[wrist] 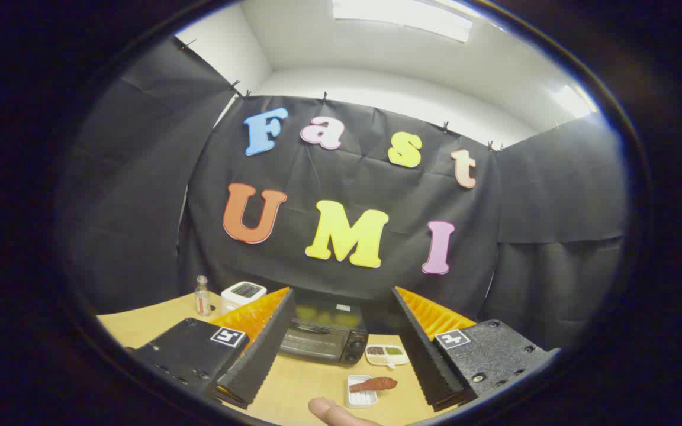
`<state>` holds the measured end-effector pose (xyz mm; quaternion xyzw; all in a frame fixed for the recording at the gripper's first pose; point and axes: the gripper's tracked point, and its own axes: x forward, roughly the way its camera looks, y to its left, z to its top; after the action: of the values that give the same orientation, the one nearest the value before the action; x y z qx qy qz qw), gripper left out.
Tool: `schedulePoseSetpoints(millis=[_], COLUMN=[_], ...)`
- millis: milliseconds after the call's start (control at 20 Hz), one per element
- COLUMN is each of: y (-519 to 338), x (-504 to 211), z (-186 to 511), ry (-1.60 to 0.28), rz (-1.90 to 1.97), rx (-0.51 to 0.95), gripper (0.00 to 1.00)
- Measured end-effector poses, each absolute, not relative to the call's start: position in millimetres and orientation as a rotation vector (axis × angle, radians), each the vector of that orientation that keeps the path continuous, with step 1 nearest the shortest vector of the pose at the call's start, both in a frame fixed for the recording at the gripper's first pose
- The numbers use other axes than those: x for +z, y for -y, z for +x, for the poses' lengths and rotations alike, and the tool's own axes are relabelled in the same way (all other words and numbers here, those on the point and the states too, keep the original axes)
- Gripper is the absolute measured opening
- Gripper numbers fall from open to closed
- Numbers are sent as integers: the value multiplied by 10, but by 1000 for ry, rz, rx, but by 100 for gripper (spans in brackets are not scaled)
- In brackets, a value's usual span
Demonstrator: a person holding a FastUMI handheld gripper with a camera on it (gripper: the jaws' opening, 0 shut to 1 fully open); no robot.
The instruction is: Open the toaster oven, put the food inside, and close the toaster oven door.
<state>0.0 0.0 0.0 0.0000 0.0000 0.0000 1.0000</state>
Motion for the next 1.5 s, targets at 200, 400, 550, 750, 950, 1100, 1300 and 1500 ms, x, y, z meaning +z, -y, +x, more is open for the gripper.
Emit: schedulePoseSetpoints(millis=[200,400,550,750,950,1100,1300,1500], y=[33,36,32,35,52,58,7,-132], x=[14,-23,-136,-190,-300,-464,-750,-1152], z=[17,11,51,103,222,398,779,1241], ry=[-5,16,-12,-14,-21,-49,-107,-194], rz=[86,224,220,227,227,224,211,237], rx=[-33,-42,-40,-31,-29,-32,-37,-23], gripper=[100,100,100,100,100,100,100,100])
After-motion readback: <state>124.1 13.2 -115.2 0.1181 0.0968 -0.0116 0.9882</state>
